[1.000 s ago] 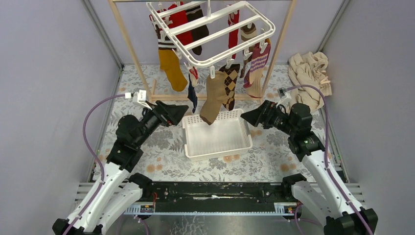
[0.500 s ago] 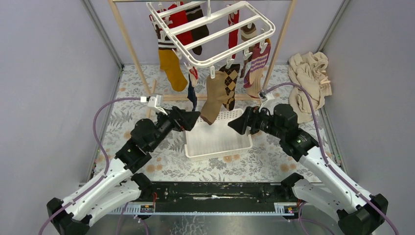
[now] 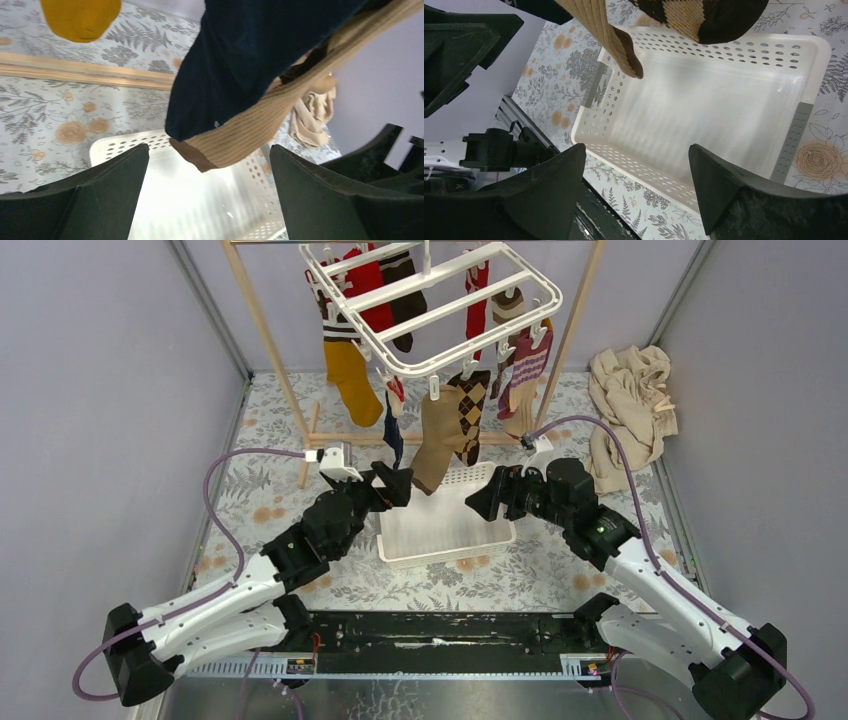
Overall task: Remove the socks clipped to the hanger
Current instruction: Remove the sock from the hanger.
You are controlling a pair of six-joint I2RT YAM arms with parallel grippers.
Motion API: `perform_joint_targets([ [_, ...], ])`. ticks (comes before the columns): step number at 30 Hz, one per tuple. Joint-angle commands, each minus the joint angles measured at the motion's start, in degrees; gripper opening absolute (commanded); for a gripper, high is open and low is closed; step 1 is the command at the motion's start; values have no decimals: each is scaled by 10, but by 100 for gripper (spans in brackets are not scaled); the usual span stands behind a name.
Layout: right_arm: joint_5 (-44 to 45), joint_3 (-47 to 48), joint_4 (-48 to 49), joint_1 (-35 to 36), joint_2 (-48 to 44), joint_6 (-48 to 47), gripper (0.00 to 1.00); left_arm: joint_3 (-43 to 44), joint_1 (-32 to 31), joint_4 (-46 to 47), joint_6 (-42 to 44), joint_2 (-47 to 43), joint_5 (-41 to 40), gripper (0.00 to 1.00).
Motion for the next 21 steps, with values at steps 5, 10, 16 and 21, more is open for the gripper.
perform_joint_targets([
  [5, -7, -6, 51, 6, 1, 3, 79, 3, -11, 61, 36, 30, -94, 99],
  [10, -11, 10, 71, 20, 16, 1, 77, 0, -11, 49, 34, 2, -90, 99],
  [16, 19, 34, 65, 54, 27, -17, 76, 0, -11, 36, 43, -4, -90, 99],
  [21, 28, 29, 95, 73, 17, -19, 74, -8, -11, 30, 38, -16, -82, 99],
])
